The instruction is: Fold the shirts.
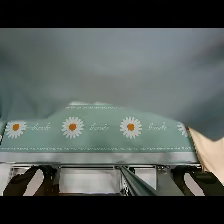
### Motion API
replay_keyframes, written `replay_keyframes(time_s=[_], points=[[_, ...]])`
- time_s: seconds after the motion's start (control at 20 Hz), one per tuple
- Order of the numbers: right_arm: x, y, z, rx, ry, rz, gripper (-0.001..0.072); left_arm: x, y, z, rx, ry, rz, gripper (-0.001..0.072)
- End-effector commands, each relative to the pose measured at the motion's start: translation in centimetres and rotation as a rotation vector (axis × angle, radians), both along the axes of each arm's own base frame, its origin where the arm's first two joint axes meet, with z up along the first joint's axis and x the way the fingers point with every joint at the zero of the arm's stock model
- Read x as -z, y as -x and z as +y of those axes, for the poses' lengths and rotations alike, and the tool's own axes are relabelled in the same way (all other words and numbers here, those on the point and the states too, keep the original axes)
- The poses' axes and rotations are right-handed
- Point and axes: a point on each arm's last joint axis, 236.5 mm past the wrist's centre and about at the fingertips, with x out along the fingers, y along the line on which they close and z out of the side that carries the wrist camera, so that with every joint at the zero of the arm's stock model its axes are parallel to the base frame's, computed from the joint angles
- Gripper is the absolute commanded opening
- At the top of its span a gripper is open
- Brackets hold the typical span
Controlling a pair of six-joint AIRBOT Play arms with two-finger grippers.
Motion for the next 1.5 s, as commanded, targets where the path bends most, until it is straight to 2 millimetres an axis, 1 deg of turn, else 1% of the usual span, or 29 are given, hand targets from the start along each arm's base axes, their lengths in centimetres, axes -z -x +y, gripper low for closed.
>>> replay_keyframes(time_s=[0.0, 0.1, 0.2, 0.35, 0.4, 0.5, 0.55, 0.6, 0.65, 0.75, 0.85, 0.95, 1.05, 1.1, 1.15, 1.2, 1.25, 1.3, 1.35, 1.4, 1.45], points=[[6.0, 0.1, 1.2, -0.047, -0.041, 0.186, 0.0032, 4.0, -1.5, 1.8, -0.062, 0.02, 0.146, 0.0021], [9.4, -0.9, 3.0, -0.122, -0.088, 0.294, 0.0032, 8.8, -4.4, 2.0, -0.028, 0.067, 0.302, 0.0021], [13.2, -2.9, 3.9, -0.154, -0.129, 0.379, 0.0032, 14.9, -8.0, 1.6, 0.04, 0.134, 0.477, 0.0021], [20.5, -7.3, 3.5, -0.119, -0.179, 0.507, 0.0032, 24.9, -12.8, 1.1, 0.09, 0.207, 0.706, 0.0021], [23.2, -9.3, 3.2, -0.1, -0.2, 0.544, 0.0032, 28.0, -14.6, 0.6, 0.102, 0.226, 0.752, 0.0021], [28.7, -13.5, 2.5, -0.036, -0.249, 0.616, 0.0032, 32.9, -18.5, -0.1, 0.087, 0.28, 0.778, 0.0021], [31.3, -15.7, 2.1, -0.018, -0.252, 0.645, 0.0032, 34.8, -20.4, -0.2, 0.071, 0.301, 0.776, 0.0021], [33.3, -18.0, 1.9, -0.002, -0.267, 0.664, 0.0032, 36.8, -22.3, -0.5, 0.058, 0.316, 0.784, 0.0021], [35.1, -20.6, 1.7, 0.017, -0.297, 0.666, 0.0032, 38.4, -24.0, -0.7, 0.046, 0.326, 0.793, 0.0021], [38.0, -25.2, 1.9, 0.037, -0.36, 0.693, 0.0032, 41.6, -27.2, -0.7, 0.014, 0.353, 0.803, 0.0021], [40.5, -29.2, 2.6, 0.036, -0.433, 0.74, 0.0032, 44.7, -29.1, -1.1, 0.001, 0.411, 0.842, 0.0021], [42.0, -32.6, 3.7, 0.022, -0.532, 0.764, 0.0032, 47.4, -29.9, -1.7, 0.005, 0.484, 0.9, 0.0022], [42.0, -35.5, 4.6, 0.009, -0.669, 0.771, 0.0033, 48.7, -30.2, -2.5, 0.02, 0.557, 0.941, 0.0025], [41.7, -36.5, 4.9, 0.0, -0.738, 0.769, 0.0143, 48.8, -30.2, -2.8, 0.025, 0.581, 0.947, 0.0081], [41.0, -37.2, 5.2, -0.012, -0.809, 0.77, 0.0499, 48.7, -30.2, -2.9, 0.028, 0.587, 0.947, 0.0368], [40.1, -37.5, 5.2, -0.033, -0.846, 0.765, 0.0626, 48.7, -30.0, -2.9, 0.034, 0.586, 0.956, 0.0692], [39.0, -37.2, 4.6, -0.059, -0.852, 0.769, 0.0626, 48.8, -29.2, -2.6, 0.053, 0.572, 1.001, 0.0704], [38.0, -36.0, 3.8, -0.116, -0.816, 0.791, 0.0626, 49.2, -28.0, -2.0, 0.073, 0.55, 1.066, 0.0704], [37.5, -34.0, 2.5, -0.181, -0.741, 0.828, 0.0626, 50.3, -25.8, -0.5, 0.082, 0.497, 1.167, 0.0704], [37.9, -31.6, 0.6, -0.2, -0.678, 0.897, 0.0626, 51.8, -23.4, 1.5, 0.072, 0.44, 1.27, 0.0704], [38.8, -28.3, -1.6, -0.201, -0.583, 0.999, 0.0625, 53.5, -20.5, 3.6, 0.06, 0.399, 1.388, 0.0703]])
